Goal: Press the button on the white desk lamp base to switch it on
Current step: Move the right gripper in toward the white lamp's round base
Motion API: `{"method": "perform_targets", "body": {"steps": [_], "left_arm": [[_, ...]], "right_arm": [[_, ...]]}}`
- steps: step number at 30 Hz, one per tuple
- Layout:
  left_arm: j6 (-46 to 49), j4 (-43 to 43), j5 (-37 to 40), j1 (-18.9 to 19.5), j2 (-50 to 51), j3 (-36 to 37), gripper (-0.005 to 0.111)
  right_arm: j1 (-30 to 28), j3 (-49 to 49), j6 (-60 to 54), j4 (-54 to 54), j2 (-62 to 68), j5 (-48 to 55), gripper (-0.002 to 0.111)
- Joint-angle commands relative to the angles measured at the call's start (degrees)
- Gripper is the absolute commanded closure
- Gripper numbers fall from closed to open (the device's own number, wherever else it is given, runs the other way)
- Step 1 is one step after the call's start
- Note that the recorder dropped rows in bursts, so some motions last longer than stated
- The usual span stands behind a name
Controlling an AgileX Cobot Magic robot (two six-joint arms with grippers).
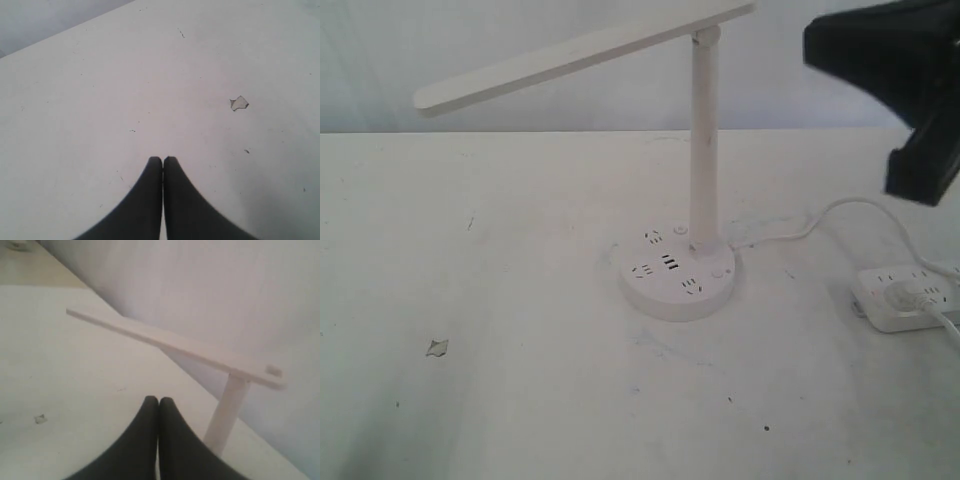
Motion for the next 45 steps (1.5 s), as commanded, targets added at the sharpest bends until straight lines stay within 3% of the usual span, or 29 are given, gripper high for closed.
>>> {"method": "perform_targets", "body": {"steps": [1, 7, 13, 16, 19, 32, 40, 45], "left_arm": [[-0.1, -0.2, 0.2, -0.2, -0.3, 0.2, 0.107], [-0.1, -0.2, 0.2, -0.2, -0.3, 0.2, 0.107], [-0.1, -0.2, 0.2, -0.2, -0.3, 0.2, 0.107], [-0.1, -0.2, 0.2, -0.2, -0.3, 0.2, 0.107], [-0.1, -0.2, 0.2, -0.2, -0.3, 0.2, 0.107], [-0.1, -0.2, 0.2, -0.2, -0.3, 0.2, 0.107], [-0.1, -0.2, 0.2, -0.2, -0.3, 0.2, 0.107], [-0.1, -0.2, 0.2, -0.2, -0.3, 0.2, 0.107]], "right_arm": [[10.1, 2.3, -1.3, -1.6, 4.9, 10.1, 0.108], [23.9, 3.1, -1.8, -1.6, 16.3, 25.2, 0.108], [29.5, 6.2, 10.7, -1.6, 24.6, 45.8, 0.108], [29.7, 8.1, 21.8, -1.6, 27.5, 49.8, 0.108], [29.7, 9.2, 25.6, -1.6, 30.8, 49.6, 0.108], [29.7, 8.9, 25.6, -1.6, 41.0, 64.5, 0.108], [29.7, 5.5, 25.0, -1.6, 41.0, 64.7, 0.108], [29.7, 5.0, 18.3, -1.6, 41.0, 62.7, 0.108]]}}
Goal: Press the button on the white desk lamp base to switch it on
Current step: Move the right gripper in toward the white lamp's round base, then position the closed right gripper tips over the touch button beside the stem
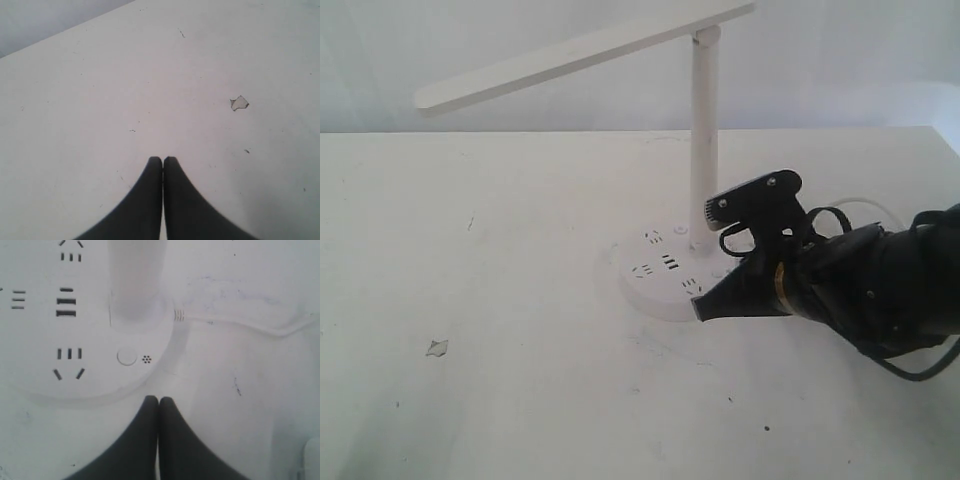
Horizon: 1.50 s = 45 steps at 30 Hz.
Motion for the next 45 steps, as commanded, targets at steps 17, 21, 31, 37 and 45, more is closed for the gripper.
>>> {"method": "perform_targets", "body": {"steps": [17, 21, 31, 37, 45], "left_arm": [[-0.1, -0.2, 0.2, -0.2, -0.3, 0.2, 0.107], [-0.1, -0.2, 0.2, -0.2, -0.3, 0.2, 0.107], [-0.1, -0.2, 0.2, -0.2, -0.3, 0.2, 0.107], [-0.1, -0.2, 0.2, -0.2, -0.3, 0.2, 0.107], [-0.1, -0.2, 0.2, -0.2, -0.3, 0.2, 0.107]], "right_arm": [[0.2, -0.4, -5.9, 0.2, 0.0, -1.5, 0.108], [0.2, -0.6, 7.7, 0.2, 0.0, 2.2, 0.108], [-1.4, -6.1, 8.9, 0.2, 0.2, -6.8, 0.108], [-6.4, -7.9, 6.0, 0.2, 4.3, -15.9, 0.108], [-7.5, -8.4, 4.4, 0.2, 6.8, -17.4, 0.108]]}}
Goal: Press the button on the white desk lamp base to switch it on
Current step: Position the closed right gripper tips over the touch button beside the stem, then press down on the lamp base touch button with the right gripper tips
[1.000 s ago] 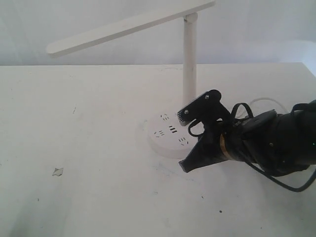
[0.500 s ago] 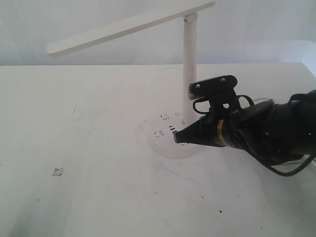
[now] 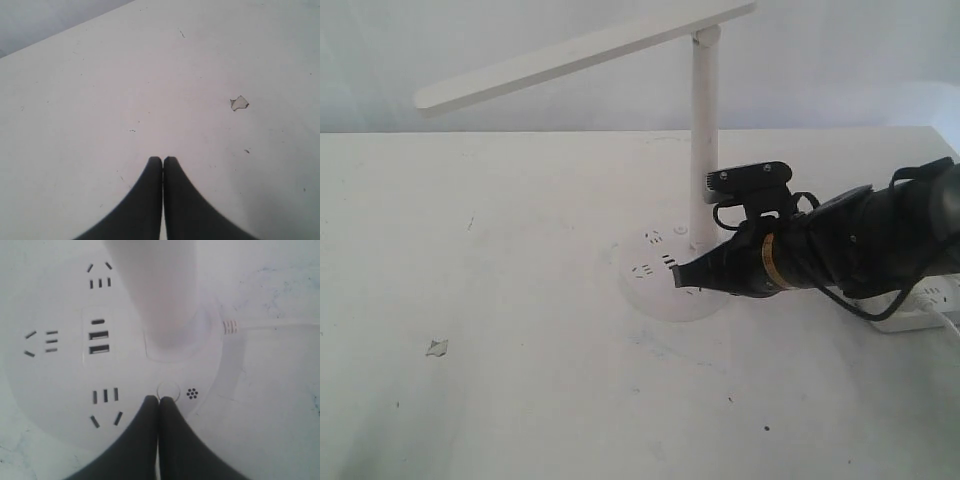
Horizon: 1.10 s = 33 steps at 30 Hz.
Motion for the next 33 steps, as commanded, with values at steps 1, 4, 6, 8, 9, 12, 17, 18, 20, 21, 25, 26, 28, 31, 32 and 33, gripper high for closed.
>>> {"method": "perform_targets", "body": {"steps": [1, 4, 6, 8, 9, 12, 17, 18, 20, 21, 25, 26, 28, 31, 32, 33], "left_arm": [[-0.1, -0.2, 0.2, -0.2, -0.3, 0.2, 0.107], [-0.1, -0.2, 0.2, -0.2, -0.3, 0.2, 0.107], [-0.1, -0.2, 0.2, -0.2, -0.3, 0.2, 0.107], [-0.1, -0.2, 0.2, -0.2, -0.3, 0.2, 0.107], [-0.1, -0.2, 0.2, -0.2, -0.3, 0.2, 0.107], [-0.1, -0.2, 0.2, -0.2, -0.3, 0.2, 0.107], [-0.1, -0.2, 0.2, -0.2, -0.3, 0.2, 0.107], [-0.1, -0.2, 0.2, -0.2, -0.3, 0.2, 0.107], [-0.1, -0.2, 0.2, -0.2, -0.3, 0.2, 0.107], [-0.1, -0.2, 0.2, -0.2, -0.3, 0.2, 0.107], [-0.1, -0.2, 0.2, -0.2, -0.3, 0.2, 0.107], [-0.1, -0.2, 0.2, -0.2, -0.3, 0.2, 0.107], [-0.1, -0.2, 0.2, -0.2, -0.3, 0.2, 0.107], [-0.1, -0.2, 0.2, -0.2, -0.3, 0.2, 0.107], [-0.1, -0.2, 0.2, -0.2, -0.3, 0.2, 0.107], [-0.1, -0.2, 0.2, -0.2, -0.3, 0.2, 0.107]], "right_arm": [[-0.4, -0.5, -1.3, -0.3, 0.1, 0.0, 0.108], [-0.4, -0.5, -1.5, -0.3, 0.1, 2.3, 0.108], [-0.4, -0.5, -2.0, -0.3, 0.1, 2.3, 0.108], [-0.4, -0.5, -2.5, -0.3, 0.1, 2.0, 0.108], [-0.4, -0.5, -2.5, -0.3, 0.1, 1.9, 0.108], [-0.4, -0.5, -3.1, -0.3, 0.1, 1.8, 0.108], [-0.4, -0.5, -3.7, -0.3, 0.1, 1.6, 0.108], [-0.4, -0.5, -3.7, -0.3, 0.1, 1.5, 0.108], [-0.4, -0.6, -3.8, -0.3, 0.1, 0.7, 0.108], [-0.4, -0.7, -3.8, -0.3, 0.3, 0.3, 0.108], [-0.4, -1.9, -3.8, -0.3, 1.9, -0.5, 0.108], [-0.4, -2.0, -3.8, -0.3, 2.5, -0.5, 0.108], [-0.4, -2.4, -3.8, -0.3, 3.5, -0.5, 0.108], [-0.4, -2.4, -3.8, -0.3, 3.8, 0.3, 0.108], [-0.4, -2.4, -3.8, -0.3, 3.8, 0.9, 0.108], [-0.4, -2.5, -3.8, -0.3, 3.8, 1.4, 0.108]]}}
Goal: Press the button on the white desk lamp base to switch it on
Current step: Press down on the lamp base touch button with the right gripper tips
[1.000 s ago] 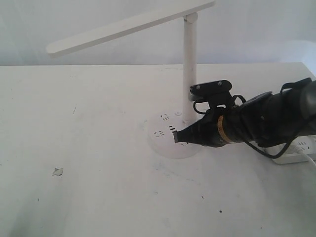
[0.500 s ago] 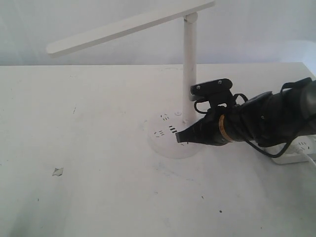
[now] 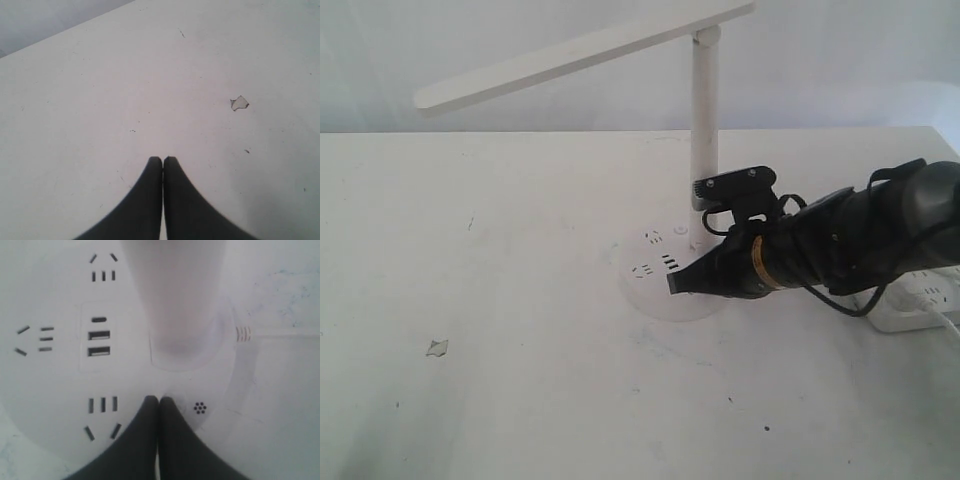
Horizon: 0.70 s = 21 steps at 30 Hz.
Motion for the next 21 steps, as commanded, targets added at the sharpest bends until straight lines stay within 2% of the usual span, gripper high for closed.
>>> {"method": "perform_targets", "body": {"steps": [1, 21], "left_arm": [[-0.1, -0.2, 0.2, -0.2, -0.3, 0.2, 0.107], [-0.1, -0.2, 0.2, -0.2, -0.3, 0.2, 0.107]], "right_arm": [[-0.2, -0.3, -0.7, -0.3, 0.4, 2.7, 0.108], [-0.2, -1.8, -0.7, -0.3, 0.4, 3.5, 0.108]]}}
